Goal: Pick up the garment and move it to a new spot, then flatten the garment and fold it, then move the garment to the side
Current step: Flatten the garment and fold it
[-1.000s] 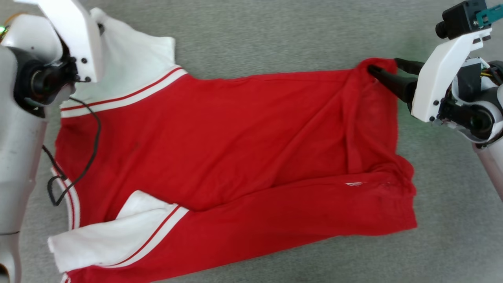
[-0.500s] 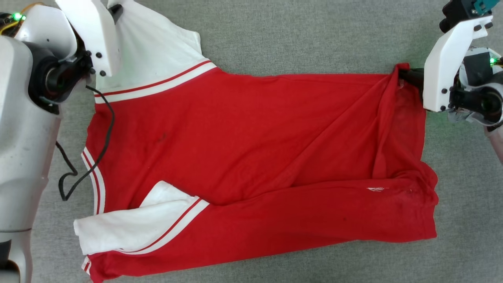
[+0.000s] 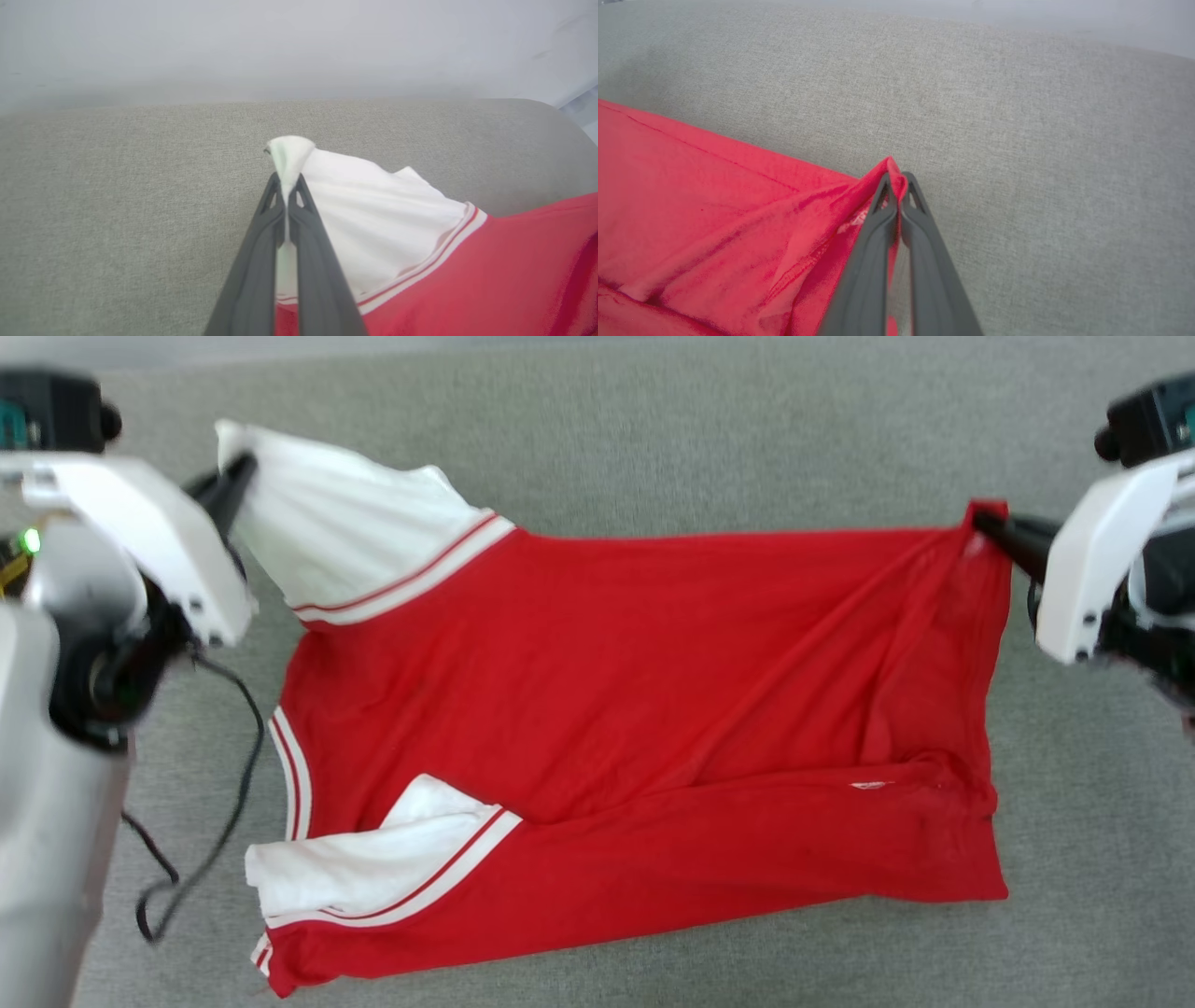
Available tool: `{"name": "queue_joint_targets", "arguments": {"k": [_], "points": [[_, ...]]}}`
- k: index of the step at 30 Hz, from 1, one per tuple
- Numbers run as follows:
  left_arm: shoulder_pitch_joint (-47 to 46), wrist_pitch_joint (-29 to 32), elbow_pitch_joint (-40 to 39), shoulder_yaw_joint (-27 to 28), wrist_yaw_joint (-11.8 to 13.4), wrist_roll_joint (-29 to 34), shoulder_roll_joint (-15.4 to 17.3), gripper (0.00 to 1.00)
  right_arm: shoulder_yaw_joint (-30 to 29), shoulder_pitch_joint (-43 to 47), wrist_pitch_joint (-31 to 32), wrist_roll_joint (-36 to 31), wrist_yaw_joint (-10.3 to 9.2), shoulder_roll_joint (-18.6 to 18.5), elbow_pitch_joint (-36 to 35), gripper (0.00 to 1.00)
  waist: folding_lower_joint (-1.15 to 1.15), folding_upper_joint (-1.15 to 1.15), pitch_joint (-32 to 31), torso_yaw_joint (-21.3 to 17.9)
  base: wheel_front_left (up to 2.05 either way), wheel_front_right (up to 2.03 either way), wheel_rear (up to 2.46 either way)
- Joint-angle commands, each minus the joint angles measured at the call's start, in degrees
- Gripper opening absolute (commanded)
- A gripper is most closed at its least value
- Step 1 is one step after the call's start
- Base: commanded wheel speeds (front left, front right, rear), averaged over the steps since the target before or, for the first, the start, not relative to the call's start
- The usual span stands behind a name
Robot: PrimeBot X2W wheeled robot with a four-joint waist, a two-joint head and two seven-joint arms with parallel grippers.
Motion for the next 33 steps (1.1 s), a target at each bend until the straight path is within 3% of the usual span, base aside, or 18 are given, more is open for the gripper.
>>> {"name": "queue_joint_targets", "arguments": {"k": [1,6,12,19,20,21,22,27,33], "points": [[4.71,-1.75,-2.13,1.33,0.9,-0.93,0.44,0.0,-0.6,3.31,-1.4,0.04,-0.04,-0.72,-1.15,0.0,0.0,0.0,-2.82,0.55,0.0,0.0,0.0],[14.66,-5.01,-6.57,3.8,2.93,-2.64,0.6,0.0,-1.8,9.23,-3.94,0.2,-0.04,-1.35,-3.29,0.0,0.0,0.0,-5.0,0.69,0.0,0.0,0.0],[29.8,-8.94,-10.28,5.97,5.26,-5.61,-1.59,0.0,-3.98,18.83,-8.14,0.72,-0.05,-0.61,-4.75,0.0,0.0,0.0,-7.07,0.76,0.0,0.0,0.0],[40.77,-11.44,-8.14,5.97,6.43,-7.95,-4.8,0.0,-6.01,28.2,-12.14,0.37,-0.05,0.66,-3.99,0.0,0.0,0.0,-7.93,0.12,0.0,0.0,0.0],[41.59,-11.36,-7.65,5.63,6.21,-8.32,-5.43,0.0,-6.06,29.16,-12.46,0.4,-0.05,1.15,-3.96,0.15,0.0,0.0,-7.93,-0.04,0.0,0.0,0.0],[42.25,-11.32,-6.97,5.33,6.11,-8.61,-5.97,0.0,-5.94,30.01,-12.69,0.4,-0.05,1.64,-3.97,0.46,0.0,0.0,-7.96,-0.19,0.0,0.0,0.0],[43.22,-12.07,-4.49,4.59,6.28,-8.58,-7.43,1.0,-6.31,32.43,-13.68,0.72,-0.05,2.71,-3.14,1.0,0.0,0.0,-8.05,-0.52,0.0,0.0,0.0],[41.99,-17.66,-2.43,3.96,6.32,-4.47,-7.29,1.0,-7.15,35.21,-17.34,-1.04,-0.07,3.32,-3.47,1.0,0.0,0.0,-9.44,-1.01,0.0,0.0,0.0],[40.27,-27.19,-5.78,3.3,6.79,1.52,-7.91,1.0,-10.27,37.05,-18.24,-3.15,-0.04,1.18,-8.41,1.0,0.0,0.0,-11.78,-1.63,0.0,0.0,0.0]]}}
